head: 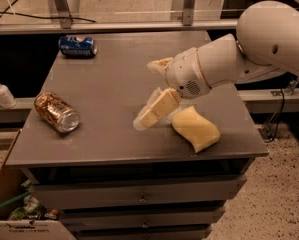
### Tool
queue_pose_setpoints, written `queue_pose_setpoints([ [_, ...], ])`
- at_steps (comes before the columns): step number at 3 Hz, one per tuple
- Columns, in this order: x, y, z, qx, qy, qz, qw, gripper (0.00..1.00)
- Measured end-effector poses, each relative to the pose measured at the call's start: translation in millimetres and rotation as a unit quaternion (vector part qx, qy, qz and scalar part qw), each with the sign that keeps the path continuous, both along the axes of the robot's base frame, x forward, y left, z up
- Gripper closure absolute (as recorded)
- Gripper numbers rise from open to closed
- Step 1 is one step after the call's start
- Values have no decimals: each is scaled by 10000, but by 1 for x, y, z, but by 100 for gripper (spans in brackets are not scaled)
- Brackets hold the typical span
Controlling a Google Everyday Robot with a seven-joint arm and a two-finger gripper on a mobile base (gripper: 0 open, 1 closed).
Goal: Pick orange can
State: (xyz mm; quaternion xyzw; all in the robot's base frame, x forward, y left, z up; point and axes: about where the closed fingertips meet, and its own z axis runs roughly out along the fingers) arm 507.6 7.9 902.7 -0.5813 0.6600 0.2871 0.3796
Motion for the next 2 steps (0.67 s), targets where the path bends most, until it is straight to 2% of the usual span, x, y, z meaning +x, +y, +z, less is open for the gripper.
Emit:
queue_pose_setpoints([
  [1, 0, 25, -1, 166, -186, 58, 9997, 0],
  [2, 8, 57, -1, 378, -499, 64, 9980, 0],
])
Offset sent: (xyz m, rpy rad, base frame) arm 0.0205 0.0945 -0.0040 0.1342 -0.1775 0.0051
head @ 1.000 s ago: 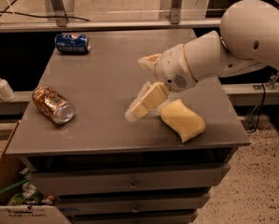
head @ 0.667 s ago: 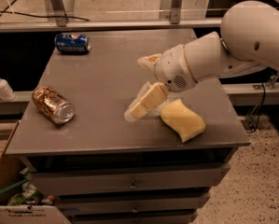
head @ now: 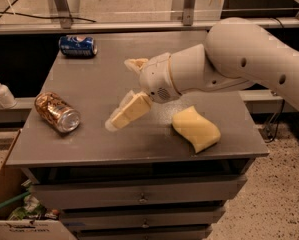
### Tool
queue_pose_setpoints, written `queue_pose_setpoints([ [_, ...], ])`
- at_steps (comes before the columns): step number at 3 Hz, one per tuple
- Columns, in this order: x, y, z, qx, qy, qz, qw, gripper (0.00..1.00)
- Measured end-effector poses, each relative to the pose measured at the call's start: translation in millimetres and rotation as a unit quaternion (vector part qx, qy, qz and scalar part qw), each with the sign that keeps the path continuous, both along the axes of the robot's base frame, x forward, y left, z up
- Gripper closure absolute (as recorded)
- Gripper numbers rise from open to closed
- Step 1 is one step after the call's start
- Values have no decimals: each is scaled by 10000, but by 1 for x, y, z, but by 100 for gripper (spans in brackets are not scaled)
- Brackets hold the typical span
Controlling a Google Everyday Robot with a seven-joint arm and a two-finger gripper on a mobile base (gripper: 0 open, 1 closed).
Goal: Pick orange can
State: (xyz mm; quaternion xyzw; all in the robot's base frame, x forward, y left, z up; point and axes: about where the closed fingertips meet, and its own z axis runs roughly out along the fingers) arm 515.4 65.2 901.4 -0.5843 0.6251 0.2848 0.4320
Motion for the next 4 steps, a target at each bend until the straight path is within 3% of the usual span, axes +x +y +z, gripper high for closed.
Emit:
queue_pose_setpoints([
  [1, 6, 33, -9, 208, -119, 58, 9997, 0],
  [4, -3, 109, -48, 490, 158, 260, 9983, 0],
])
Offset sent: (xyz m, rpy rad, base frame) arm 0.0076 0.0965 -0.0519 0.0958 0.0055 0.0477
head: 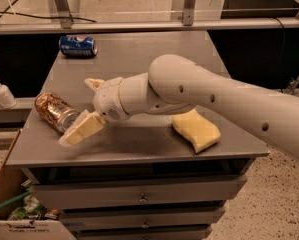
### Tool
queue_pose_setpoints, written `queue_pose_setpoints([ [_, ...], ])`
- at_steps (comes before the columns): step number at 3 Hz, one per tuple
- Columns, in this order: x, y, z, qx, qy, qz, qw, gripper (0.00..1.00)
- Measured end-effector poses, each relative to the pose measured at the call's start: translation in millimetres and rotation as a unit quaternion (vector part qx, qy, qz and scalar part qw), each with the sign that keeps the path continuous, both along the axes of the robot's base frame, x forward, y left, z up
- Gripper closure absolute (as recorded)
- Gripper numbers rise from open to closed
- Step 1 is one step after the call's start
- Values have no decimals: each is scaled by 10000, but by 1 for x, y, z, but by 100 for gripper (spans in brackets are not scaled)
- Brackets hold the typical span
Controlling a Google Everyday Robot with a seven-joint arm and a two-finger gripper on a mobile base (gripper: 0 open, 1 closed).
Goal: Pick orange can
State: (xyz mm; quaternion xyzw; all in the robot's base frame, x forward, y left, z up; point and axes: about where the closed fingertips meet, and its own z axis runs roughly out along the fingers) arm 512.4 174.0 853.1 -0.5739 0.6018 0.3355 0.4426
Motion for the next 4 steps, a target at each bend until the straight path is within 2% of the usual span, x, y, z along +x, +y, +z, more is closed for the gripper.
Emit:
queue_pose_setpoints([
  [3, -2, 57, -12, 190, 477, -242, 9984, 0],
  [4, -3, 66, -18, 191, 500, -272, 9982, 17],
])
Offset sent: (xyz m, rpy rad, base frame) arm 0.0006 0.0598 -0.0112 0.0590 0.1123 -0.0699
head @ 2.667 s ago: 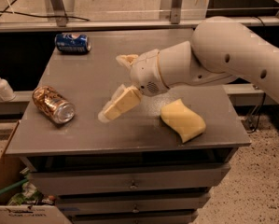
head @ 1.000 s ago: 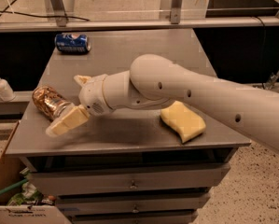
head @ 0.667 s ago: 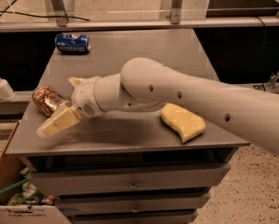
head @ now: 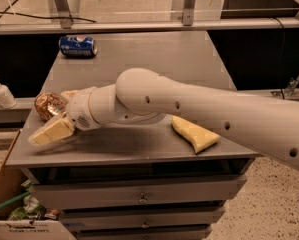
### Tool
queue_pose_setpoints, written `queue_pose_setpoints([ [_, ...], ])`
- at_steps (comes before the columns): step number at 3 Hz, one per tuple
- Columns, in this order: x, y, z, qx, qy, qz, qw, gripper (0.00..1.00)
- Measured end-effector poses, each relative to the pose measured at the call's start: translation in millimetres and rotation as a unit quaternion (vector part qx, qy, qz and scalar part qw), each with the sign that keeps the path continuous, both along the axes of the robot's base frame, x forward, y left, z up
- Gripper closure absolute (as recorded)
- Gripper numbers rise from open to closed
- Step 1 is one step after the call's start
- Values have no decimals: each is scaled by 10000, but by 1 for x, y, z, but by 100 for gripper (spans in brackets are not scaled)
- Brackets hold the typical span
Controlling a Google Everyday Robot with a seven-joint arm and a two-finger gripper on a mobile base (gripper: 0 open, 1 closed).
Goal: Pick orange can
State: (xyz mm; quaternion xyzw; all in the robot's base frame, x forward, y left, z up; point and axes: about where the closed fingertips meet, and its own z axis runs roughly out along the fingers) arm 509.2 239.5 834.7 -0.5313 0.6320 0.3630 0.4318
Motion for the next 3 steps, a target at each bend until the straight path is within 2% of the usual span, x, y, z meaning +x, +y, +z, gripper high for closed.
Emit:
queue_pose_setpoints([
  [2, -1, 2, -5, 70, -9, -89, 9999, 64],
  [3, 6, -7, 3, 114, -117, -170, 9997, 88],
])
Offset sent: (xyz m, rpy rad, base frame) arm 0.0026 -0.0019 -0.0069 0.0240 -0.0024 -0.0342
